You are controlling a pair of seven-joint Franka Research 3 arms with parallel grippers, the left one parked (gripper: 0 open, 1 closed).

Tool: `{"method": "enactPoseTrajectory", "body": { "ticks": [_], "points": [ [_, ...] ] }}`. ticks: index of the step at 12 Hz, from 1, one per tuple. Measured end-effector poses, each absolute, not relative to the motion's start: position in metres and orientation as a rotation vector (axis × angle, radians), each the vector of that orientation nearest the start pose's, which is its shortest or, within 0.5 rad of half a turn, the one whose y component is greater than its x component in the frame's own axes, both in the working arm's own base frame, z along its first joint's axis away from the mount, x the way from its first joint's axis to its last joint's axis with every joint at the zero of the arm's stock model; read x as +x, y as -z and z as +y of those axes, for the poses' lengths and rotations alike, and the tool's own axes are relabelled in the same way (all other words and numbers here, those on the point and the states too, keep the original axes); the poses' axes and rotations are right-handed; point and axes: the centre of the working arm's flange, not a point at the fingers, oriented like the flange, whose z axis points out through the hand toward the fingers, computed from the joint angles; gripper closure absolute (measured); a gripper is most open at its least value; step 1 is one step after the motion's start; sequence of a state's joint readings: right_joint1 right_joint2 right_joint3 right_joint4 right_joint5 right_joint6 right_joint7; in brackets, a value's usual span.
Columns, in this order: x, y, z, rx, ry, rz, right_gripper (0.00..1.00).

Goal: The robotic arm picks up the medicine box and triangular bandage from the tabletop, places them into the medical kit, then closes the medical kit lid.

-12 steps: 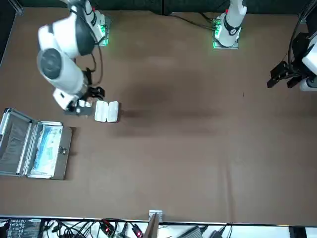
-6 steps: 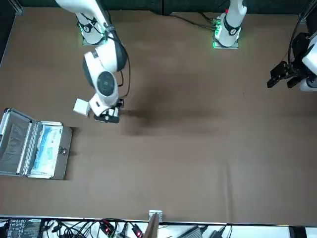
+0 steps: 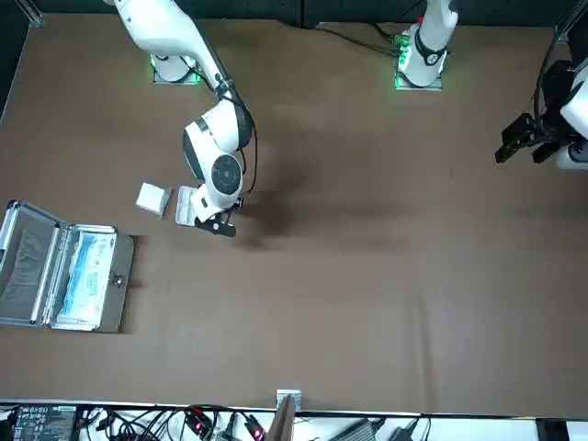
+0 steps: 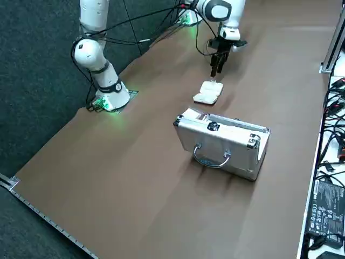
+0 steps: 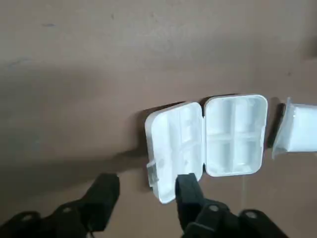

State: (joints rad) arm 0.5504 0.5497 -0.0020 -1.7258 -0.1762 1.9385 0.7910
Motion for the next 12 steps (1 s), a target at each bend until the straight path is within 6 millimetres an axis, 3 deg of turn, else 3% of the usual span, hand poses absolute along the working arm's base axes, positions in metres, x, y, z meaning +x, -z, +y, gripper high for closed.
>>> {"method": "enactPoseTrajectory", "body": {
  "ticks": [4,5,9,11,12],
  "points": [
    [0.544,-0.229,0.313,-3.461,-0.319,0.308,0.36],
    [0.545,-0.225,0.311,-3.464,-0.324,0.333,0.53],
    [0.545,-0.217,0.308,-3.471,-0.338,0.357,0.61],
    [0.546,-0.217,0.308,-3.471,-0.336,0.365,0.86],
    [0.547,-0.218,0.307,-3.47,-0.333,0.368,0.87]
  ]
}}
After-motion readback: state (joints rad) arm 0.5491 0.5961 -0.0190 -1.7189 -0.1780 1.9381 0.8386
